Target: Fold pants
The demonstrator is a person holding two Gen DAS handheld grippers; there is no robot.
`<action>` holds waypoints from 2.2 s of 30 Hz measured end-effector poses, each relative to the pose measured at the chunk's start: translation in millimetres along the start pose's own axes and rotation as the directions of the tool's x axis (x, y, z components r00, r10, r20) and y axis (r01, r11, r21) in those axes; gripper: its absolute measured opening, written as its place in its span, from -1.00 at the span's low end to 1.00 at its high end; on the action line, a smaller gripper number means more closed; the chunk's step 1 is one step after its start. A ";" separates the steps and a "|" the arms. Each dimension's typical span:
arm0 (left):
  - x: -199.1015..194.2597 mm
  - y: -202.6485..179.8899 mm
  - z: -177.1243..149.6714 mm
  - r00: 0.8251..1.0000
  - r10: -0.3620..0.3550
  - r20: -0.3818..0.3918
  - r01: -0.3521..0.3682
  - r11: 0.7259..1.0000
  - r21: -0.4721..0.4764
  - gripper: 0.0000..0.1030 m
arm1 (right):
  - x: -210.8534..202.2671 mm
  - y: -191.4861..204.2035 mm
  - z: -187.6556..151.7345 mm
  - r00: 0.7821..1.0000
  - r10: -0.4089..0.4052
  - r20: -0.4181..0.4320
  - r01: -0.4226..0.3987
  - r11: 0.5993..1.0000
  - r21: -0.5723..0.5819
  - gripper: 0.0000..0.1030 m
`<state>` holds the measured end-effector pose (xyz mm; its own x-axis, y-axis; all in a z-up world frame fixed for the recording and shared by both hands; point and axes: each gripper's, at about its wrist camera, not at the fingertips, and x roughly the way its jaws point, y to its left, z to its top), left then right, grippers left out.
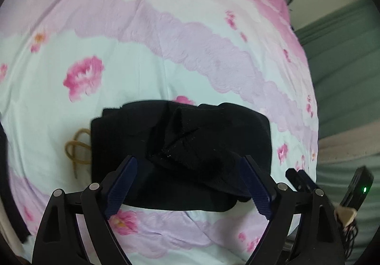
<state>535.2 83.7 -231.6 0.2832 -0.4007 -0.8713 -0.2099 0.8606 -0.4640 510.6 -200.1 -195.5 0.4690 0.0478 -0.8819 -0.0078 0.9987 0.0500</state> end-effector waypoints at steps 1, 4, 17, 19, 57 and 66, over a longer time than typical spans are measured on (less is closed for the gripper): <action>6.5 0.8 0.1 1.000 -0.001 -0.014 0.000 1.000 -0.017 0.72 | 5.0 -2.3 0.3 1.000 0.007 -0.007 -0.007 1.000 0.004 0.35; 24.5 1.7 -2.2 0.999 -0.005 -0.035 0.004 1.000 -0.030 0.72 | 17.5 -9.8 -3.0 0.999 0.024 -0.034 -0.023 0.999 0.030 0.35; 58.1 22.5 -6.1 1.000 0.000 -0.025 -0.001 0.999 -0.050 0.84 | 66.0 -17.7 -17.8 0.986 0.107 -0.129 -0.096 0.992 0.087 0.35; 62.8 25.3 -6.3 1.000 -0.013 -0.007 0.012 0.999 -0.045 0.87 | 69.2 -16.8 -18.7 0.986 0.101 -0.132 -0.092 0.993 0.075 0.35; 12.1 -14.4 16.8 0.988 -0.153 0.028 0.152 0.987 0.044 -0.43 | 25.7 -16.3 -38.8 0.976 0.190 -0.108 -0.182 0.980 0.085 0.43; -57.0 -14.0 14.6 0.989 -0.087 0.116 0.066 0.983 0.170 -0.44 | 68.3 44.8 -47.4 0.972 0.166 -0.169 -0.174 0.984 -0.038 0.38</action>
<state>535.7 99.1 -173.1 0.4067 -0.4348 -0.8034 -0.0287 0.8730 -0.4869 500.4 -151.3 -275.8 0.3055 0.2146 -0.9277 -0.1227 0.9750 0.1851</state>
